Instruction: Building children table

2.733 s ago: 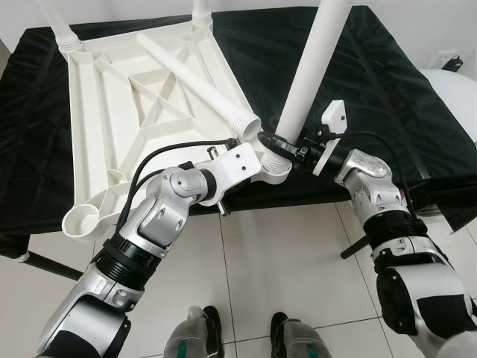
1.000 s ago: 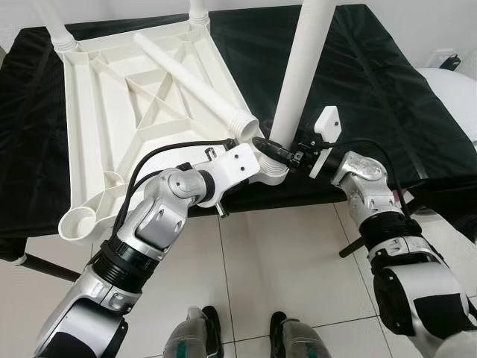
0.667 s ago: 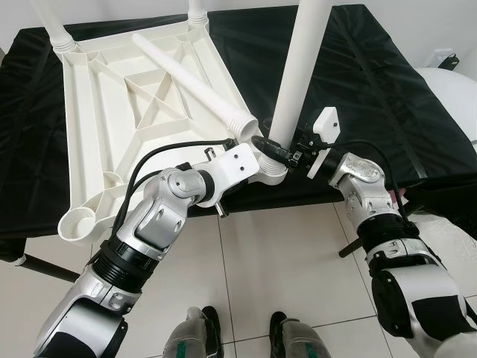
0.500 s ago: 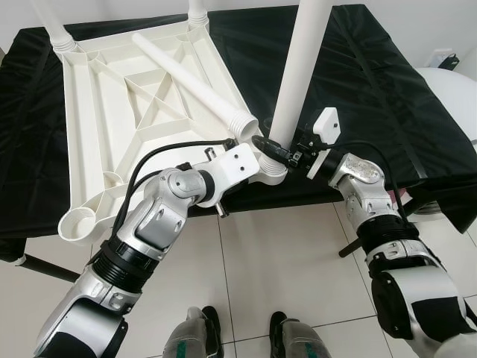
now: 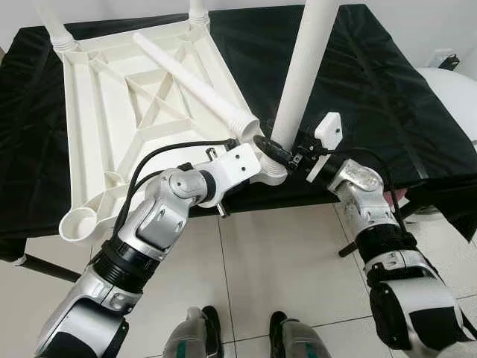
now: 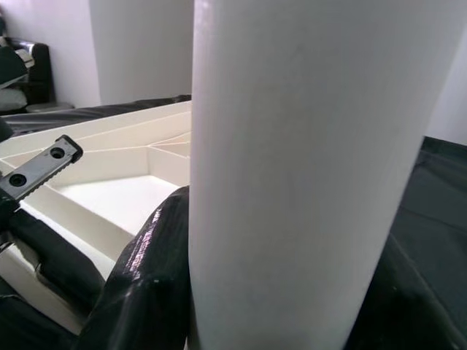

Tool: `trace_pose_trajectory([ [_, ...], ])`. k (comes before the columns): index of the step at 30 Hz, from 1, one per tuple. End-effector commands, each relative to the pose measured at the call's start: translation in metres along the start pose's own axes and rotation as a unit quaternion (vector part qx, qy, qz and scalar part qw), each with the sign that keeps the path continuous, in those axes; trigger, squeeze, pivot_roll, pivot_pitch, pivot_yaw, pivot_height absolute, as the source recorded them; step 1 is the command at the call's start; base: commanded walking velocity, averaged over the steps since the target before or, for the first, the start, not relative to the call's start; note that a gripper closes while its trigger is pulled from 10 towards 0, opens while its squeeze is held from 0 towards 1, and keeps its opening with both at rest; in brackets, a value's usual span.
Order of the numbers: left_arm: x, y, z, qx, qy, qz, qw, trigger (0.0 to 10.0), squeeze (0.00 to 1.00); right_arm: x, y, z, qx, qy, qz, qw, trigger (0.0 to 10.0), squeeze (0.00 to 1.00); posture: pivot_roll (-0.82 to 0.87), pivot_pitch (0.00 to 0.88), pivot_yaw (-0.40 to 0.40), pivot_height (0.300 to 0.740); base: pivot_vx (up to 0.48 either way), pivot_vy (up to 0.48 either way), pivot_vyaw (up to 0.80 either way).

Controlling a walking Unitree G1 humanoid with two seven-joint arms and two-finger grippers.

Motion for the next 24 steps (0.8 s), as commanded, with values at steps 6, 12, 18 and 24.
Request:
trace_pose_trajectory([
  [6,-0.016,-0.006,-0.002,0.0,0.003,-0.042,0.999,10.0,0.0,-0.006,0.014,-0.019,0.028,-0.025,-0.063,0.997,10.0,0.0,-0.12,0.214,0.019,0.74,0.0,0.0,0.0],
  [12,-0.015,-0.006,-0.002,0.0,0.002,-0.041,0.999,10.0,0.0,-0.002,0.015,-0.018,0.021,-0.021,-0.076,0.997,10.0,0.0,-0.12,0.213,0.022,0.74,0.0,0.0,0.0],
  [18,-0.014,-0.006,-0.001,0.0,0.002,-0.041,0.999,10.0,0.0,0.002,0.015,-0.018,0.019,-0.025,-0.073,0.997,10.0,0.0,-0.12,0.213,0.022,0.74,0.0,0.0,0.0],
  [24,-0.014,-0.007,-0.001,-0.001,0.001,-0.04,0.999,10.0,0.0,0.006,0.015,-0.02,0.023,-0.025,-0.069,0.997,10.0,0.0,-0.12,0.214,0.021,0.74,0.0,0.0,0.0],
])
Point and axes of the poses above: a point about 5 cm out from each wrist's last joint towards the gripper, its own y axis pointing back from the gripper into the wrist, its own z axis along the axis of the wrist's last joint, x = y × z, the point moved 2 cm from there along -y, pointing out of the wrist towards the gripper, and after that the axes turned 4 degrees about -y, right-handed, at the moved point
